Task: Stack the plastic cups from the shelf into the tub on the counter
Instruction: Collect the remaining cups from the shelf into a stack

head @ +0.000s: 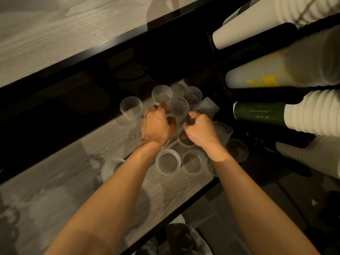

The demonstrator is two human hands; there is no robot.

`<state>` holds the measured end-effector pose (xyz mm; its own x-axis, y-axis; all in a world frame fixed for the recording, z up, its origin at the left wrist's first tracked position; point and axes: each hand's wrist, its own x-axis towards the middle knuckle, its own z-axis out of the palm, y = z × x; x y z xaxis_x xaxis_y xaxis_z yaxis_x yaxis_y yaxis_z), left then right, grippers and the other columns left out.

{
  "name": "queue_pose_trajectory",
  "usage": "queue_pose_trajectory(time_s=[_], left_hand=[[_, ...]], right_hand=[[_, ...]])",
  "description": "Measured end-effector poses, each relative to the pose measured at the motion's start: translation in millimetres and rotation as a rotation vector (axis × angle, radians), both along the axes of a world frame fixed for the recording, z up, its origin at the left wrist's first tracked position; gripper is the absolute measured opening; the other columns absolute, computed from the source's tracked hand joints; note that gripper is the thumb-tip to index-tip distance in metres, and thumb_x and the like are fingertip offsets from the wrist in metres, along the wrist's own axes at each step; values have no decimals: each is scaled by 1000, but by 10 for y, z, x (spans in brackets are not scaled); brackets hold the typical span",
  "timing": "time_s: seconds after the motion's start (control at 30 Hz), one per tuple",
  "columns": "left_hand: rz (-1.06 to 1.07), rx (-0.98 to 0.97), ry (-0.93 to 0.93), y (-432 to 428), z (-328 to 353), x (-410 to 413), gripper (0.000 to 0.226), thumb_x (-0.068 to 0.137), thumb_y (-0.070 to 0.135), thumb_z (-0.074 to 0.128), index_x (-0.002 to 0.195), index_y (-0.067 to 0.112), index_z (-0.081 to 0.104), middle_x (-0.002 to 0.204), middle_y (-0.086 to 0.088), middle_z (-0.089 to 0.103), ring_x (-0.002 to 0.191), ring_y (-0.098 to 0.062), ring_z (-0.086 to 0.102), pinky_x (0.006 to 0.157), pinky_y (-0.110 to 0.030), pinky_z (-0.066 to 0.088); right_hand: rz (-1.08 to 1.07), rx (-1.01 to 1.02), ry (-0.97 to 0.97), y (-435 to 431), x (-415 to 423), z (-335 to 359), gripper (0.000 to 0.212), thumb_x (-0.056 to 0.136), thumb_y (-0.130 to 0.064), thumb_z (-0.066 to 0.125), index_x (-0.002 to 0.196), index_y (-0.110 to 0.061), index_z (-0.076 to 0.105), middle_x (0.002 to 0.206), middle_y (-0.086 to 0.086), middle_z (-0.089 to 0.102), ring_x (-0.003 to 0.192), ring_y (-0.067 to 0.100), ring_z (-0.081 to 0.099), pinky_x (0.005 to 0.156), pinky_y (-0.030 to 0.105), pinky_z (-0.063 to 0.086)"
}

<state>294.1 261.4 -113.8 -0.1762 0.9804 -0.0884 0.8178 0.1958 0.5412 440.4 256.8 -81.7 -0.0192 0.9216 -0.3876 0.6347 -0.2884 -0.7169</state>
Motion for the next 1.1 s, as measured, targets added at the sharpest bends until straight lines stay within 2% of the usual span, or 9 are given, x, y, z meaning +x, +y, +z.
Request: queue_pose_trajectory(time_s=[0.1,0.2,0.33,0.5,0.67,0.73,0.87,1.0,1.1], left_hand=[[32,-8,-43,5,17,11,30,90,32,67,116,21,60,109,-5,69,104,-28,66,91,-48,56],[48,12,-85,-13,26,20,33,89,31,68,117,19,56,101,-3,70,98,-28,69,89,-50,57],[73,13,-121,-24,27,4,48,90,30,67,132,17,49,101,-6,70,99,-30,70,92,-52,56],[69,0,-121,-29,37,2,45,91,29,64,134,17,56,105,-5,70,100,-28,69,93,-50,56],[58,-55,-50,-27,48,27,44,95,34,60,136,16,58,117,-8,68,108,-30,67,98,-47,53],[68,-60,-4,-32,46,44,45,96,35,60,135,12,58,121,-12,65,111,-32,65,97,-47,52],[54,-17,-32,5,68,101,43,95,29,62,133,11,58,123,-14,63,111,-32,64,96,-47,54],[-74,-19,-150,83,115,258,44,95,19,64,138,17,57,134,-9,59,117,-26,63,98,-39,55],[-211,-6,-188,119,132,413,54,92,26,68,144,21,54,137,-8,58,115,-28,63,95,-44,57]], right_hand=[[-2,-16,10,18,-1,-33,44,99,-14,63,142,-8,55,98,-5,59,97,9,56,86,24,43],[0,-22,-12,32,-21,-60,48,98,-17,64,144,-10,53,102,-4,65,99,14,64,87,26,48],[-4,9,-41,22,-50,-53,36,91,-18,66,126,-11,63,94,1,74,88,22,72,88,40,59],[-12,22,-59,4,-48,-49,32,92,-17,68,124,-11,65,98,1,73,93,18,69,82,30,54],[-14,-28,-85,-36,-35,-14,28,96,-19,65,122,-9,65,93,3,72,90,23,70,87,41,59],[-12,-49,-87,-57,-16,-4,34,98,-18,64,129,-7,62,91,-1,66,90,20,65,84,33,54],[-120,44,-108,-72,54,37,32,94,-14,64,125,-13,67,99,-1,67,95,19,65,78,26,45],[-233,128,-142,-38,177,112,33,94,-13,61,127,-12,64,111,2,66,93,15,55,70,22,40],[-324,152,-118,-23,267,131,41,92,-8,57,133,-13,58,133,10,59,116,27,59,90,34,47]])
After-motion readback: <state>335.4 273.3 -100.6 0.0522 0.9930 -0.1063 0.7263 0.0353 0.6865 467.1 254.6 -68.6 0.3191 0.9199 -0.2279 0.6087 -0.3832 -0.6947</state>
